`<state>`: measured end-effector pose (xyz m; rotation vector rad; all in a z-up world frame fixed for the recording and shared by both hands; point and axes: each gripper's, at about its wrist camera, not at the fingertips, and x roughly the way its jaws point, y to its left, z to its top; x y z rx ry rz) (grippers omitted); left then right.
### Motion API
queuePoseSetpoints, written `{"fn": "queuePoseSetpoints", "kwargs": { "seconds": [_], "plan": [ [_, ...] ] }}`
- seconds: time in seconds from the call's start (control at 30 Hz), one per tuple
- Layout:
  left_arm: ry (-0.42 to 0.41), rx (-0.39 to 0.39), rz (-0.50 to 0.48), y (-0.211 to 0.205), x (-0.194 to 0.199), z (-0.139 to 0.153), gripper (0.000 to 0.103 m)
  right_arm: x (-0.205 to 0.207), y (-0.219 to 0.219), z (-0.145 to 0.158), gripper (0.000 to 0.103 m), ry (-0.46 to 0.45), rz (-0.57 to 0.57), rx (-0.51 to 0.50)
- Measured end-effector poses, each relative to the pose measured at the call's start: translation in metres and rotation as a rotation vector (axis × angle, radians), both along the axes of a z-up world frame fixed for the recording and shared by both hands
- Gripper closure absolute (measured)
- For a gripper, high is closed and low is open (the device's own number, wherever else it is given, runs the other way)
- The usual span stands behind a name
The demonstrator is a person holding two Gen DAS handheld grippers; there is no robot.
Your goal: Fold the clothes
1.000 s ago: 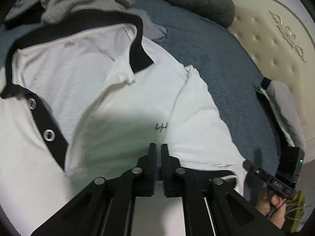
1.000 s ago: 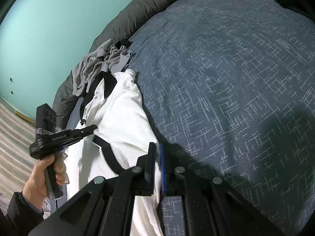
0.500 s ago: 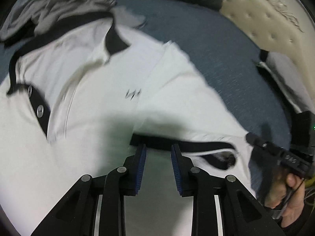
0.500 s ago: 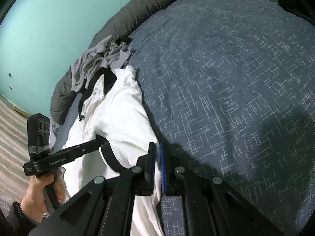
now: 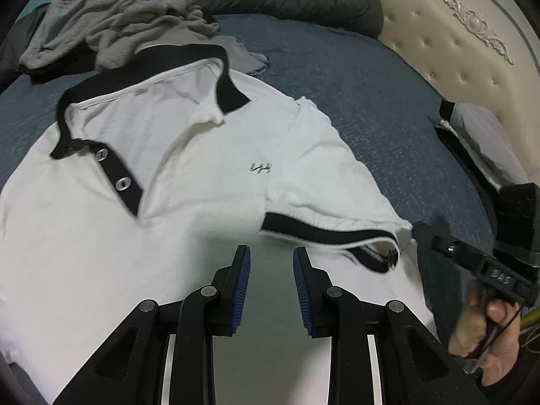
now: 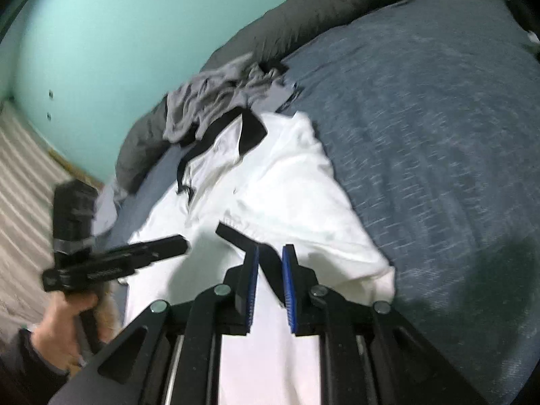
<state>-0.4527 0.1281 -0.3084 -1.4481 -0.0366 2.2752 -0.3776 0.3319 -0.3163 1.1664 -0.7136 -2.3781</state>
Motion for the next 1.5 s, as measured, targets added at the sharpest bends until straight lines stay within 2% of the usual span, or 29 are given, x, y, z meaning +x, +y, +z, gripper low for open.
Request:
{"fn": "queuePoseSetpoints", "kwargs": {
  "seconds": [0.27,0.37,0.53,0.7,0.77,0.9,1.03,1.13,1.2,1.43,1.5],
  "plan": [
    [-0.019,-0.003,0.063,-0.049,0.017,-0.002,0.074,-0.004,-0.022,-0.027,0.089,-0.106,0.088,0.062],
    [-0.017,-0.011,0.09,-0.068,0.022,-0.001,0.074,-0.001,-0.023,-0.021,0.089,-0.102,0.091,0.078],
    [0.004,-0.009,0.146,-0.098,0.032,0.005,0.074,0.001,-0.016,-0.011,0.089,-0.027,0.031,0.065],
    [0.011,-0.003,0.244,-0.138,0.039,0.008,0.074,-0.004,-0.031,-0.031,0.089,-0.099,0.094,0.094],
    [0.016,-0.011,0.281,-0.155,0.041,0.009,0.074,-0.002,-0.037,-0.027,0.089,-0.093,0.111,0.131],
    [0.034,-0.024,0.395,-0.202,0.046,0.013,0.074,-0.001,-0.033,-0.025,0.089,-0.098,0.093,0.118],
    [0.049,-0.036,0.526,-0.259,0.054,0.02,0.072,0.002,-0.027,-0.008,0.089,-0.05,0.054,0.081],
    [0.061,-0.014,0.635,-0.301,0.064,0.021,0.06,0.005,-0.023,0.01,0.089,0.011,0.022,0.05],
    [0.06,0.006,0.697,-0.325,0.069,0.017,0.058,0.007,-0.02,0.017,0.089,0.033,0.014,0.047],
    [0.034,0.023,0.778,-0.368,0.059,-0.007,0.056,0.005,-0.025,0.014,0.089,0.033,0.032,0.062],
    [0.039,0.057,0.8,-0.376,0.055,-0.012,0.056,0.006,-0.027,0.011,0.089,0.029,0.036,0.067]
  ]
}}
